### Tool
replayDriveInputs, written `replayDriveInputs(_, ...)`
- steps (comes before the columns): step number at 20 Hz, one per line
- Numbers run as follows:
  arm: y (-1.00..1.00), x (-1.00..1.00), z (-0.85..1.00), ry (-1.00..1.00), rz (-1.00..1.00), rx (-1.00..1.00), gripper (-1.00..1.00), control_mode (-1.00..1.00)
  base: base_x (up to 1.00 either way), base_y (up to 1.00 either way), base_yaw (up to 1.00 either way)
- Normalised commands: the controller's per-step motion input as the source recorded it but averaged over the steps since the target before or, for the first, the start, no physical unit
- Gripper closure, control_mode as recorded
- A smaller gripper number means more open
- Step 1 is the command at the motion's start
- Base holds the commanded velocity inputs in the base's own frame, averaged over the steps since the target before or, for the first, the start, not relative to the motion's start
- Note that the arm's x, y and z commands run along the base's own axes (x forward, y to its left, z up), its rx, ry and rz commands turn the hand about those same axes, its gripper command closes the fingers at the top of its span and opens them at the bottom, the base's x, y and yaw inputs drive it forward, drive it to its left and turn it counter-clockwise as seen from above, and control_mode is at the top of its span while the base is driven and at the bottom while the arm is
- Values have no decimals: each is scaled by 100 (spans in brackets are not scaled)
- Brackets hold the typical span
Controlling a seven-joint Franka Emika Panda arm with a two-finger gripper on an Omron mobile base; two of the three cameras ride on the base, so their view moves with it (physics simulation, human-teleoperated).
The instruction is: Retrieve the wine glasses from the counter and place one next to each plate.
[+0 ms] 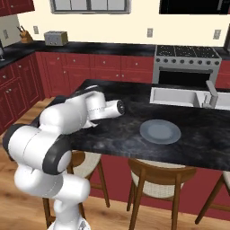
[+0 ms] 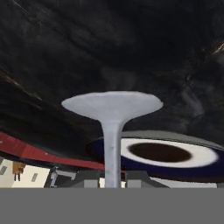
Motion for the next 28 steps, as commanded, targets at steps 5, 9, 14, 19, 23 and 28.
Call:
replayDriveInputs(5, 0, 5, -25, 0, 3, 4, 100, -100, 0, 0, 0)
replayDriveInputs(9, 0, 4, -39, 0, 3, 0, 100, -100, 0, 0, 0)
replayDriveInputs(14, 0, 13, -42, 0, 1, 0, 100, -100, 0, 0, 0)
replayDriveInputs(19, 0, -5, -50, 0, 0, -1, -100, -100, 0, 0, 0)
replayDriveInputs(23, -19, -18, -22, 0, 0, 0, -100, -100, 0, 0, 0)
replayDriveInputs(28, -23, -7, 0, 0, 0, 0, -100, -100, 0, 0, 0)
